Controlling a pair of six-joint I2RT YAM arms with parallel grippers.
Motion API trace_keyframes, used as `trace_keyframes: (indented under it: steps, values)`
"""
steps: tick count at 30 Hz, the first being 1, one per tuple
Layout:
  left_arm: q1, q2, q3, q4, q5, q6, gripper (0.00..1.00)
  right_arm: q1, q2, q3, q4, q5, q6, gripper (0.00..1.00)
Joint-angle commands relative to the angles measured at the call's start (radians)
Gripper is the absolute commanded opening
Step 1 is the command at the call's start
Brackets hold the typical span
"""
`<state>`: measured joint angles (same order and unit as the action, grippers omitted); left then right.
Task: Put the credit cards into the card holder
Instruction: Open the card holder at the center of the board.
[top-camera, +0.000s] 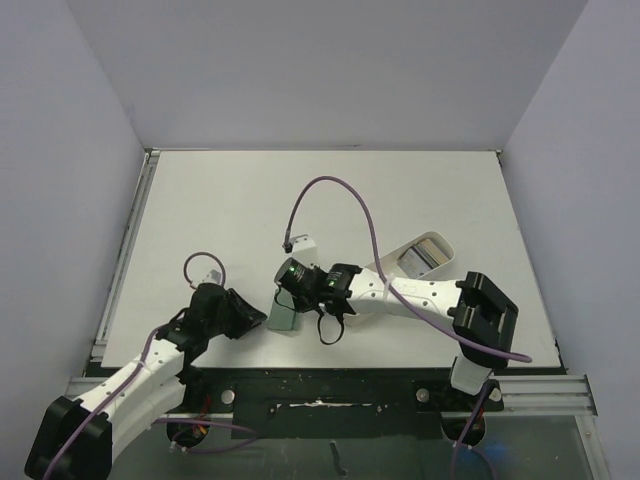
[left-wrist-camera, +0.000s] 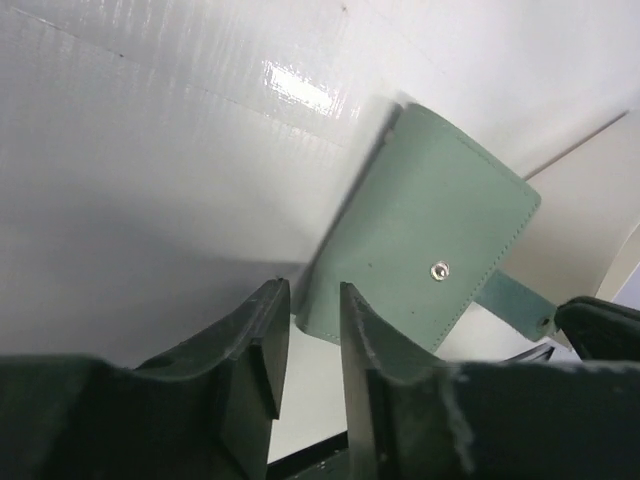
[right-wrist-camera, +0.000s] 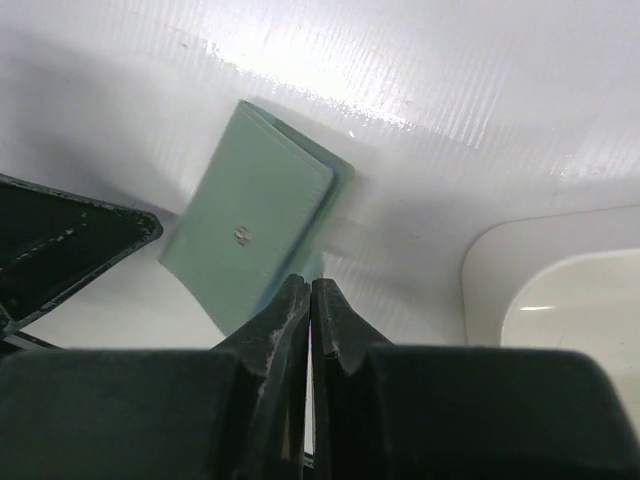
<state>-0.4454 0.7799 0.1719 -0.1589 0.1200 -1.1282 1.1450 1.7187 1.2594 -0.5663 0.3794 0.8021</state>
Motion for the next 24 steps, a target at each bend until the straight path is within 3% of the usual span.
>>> trace_keyframes:
  steps: [1, 4, 9, 16, 24]
  values:
    - [0.0, 0.014, 0.089, 0.011, 0.024, 0.057, 0.33, -0.012, -0.095, -0.021, 0.07, 0.033, -0.033, 0.0]
    - [-0.001, -0.007, 0.147, -0.043, 0.015, 0.102, 0.46, -0.032, -0.132, -0.043, 0.098, -0.007, -0.032, 0.0]
    - [0.001, -0.018, 0.209, -0.079, 0.062, 0.16, 0.56, -0.075, -0.233, -0.113, 0.202, -0.099, -0.017, 0.0]
    - [0.002, -0.011, 0.218, -0.062, 0.155, 0.152, 0.57, -0.165, -0.308, -0.231, 0.418, -0.34, 0.043, 0.0]
    - [0.002, -0.003, 0.167, -0.007, 0.179, 0.122, 0.57, -0.175, -0.304, -0.274, 0.411, -0.346, 0.057, 0.0]
